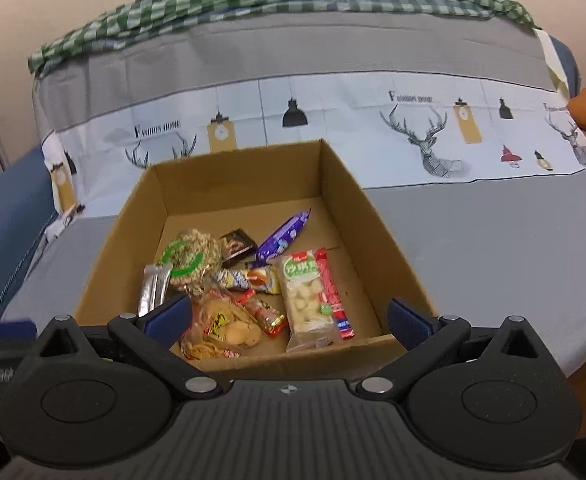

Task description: Organize snacks

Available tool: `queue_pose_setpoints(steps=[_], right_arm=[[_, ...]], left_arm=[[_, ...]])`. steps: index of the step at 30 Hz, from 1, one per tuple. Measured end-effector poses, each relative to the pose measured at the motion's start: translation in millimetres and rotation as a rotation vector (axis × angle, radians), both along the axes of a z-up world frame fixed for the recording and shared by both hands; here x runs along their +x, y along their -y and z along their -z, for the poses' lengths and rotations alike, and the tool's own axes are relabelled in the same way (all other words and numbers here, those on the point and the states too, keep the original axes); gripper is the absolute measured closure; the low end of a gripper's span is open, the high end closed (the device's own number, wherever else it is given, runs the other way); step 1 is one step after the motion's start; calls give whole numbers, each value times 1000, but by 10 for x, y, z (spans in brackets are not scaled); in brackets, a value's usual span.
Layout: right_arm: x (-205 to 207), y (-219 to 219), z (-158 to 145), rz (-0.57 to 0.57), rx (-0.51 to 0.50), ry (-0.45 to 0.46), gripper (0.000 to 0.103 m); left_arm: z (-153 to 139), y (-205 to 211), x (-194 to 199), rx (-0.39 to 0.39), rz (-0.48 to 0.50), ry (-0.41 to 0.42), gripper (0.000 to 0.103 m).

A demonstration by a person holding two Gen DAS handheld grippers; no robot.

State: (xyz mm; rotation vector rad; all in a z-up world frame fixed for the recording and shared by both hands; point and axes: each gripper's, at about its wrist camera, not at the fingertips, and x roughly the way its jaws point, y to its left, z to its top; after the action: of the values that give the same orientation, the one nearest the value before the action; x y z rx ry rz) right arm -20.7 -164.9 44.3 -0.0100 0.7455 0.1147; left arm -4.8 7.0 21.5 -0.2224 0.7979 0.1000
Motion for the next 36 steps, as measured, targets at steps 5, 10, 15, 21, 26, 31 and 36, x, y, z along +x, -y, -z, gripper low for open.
queue_pose_setpoints(steps=[5, 10, 15, 21, 26, 31, 36], right_arm=[[74, -28, 50, 12, -2, -20, 1], [95, -80, 95, 0, -30, -24, 1], [121, -100, 110, 2, -33, -27, 1], [122, -127, 117, 1, -39, -26, 1], [116, -130, 120, 0, -45, -23, 1], [113, -141, 126, 1, -50, -22, 1], [113, -148, 131, 3, -50, -22, 1]], left_arm=[[19, -51, 67, -54, -8, -27, 0], [54, -21, 90, -59, -3, -48, 0], [48, -13, 90, -59, -6, -44, 0], [43, -15, 82, -60, -6, -41, 0], [40, -14, 78, -58, -6, -40, 0], [38, -18, 75, -56, -6, -39, 0], [36, -7, 78, -56, -6, -38, 0]])
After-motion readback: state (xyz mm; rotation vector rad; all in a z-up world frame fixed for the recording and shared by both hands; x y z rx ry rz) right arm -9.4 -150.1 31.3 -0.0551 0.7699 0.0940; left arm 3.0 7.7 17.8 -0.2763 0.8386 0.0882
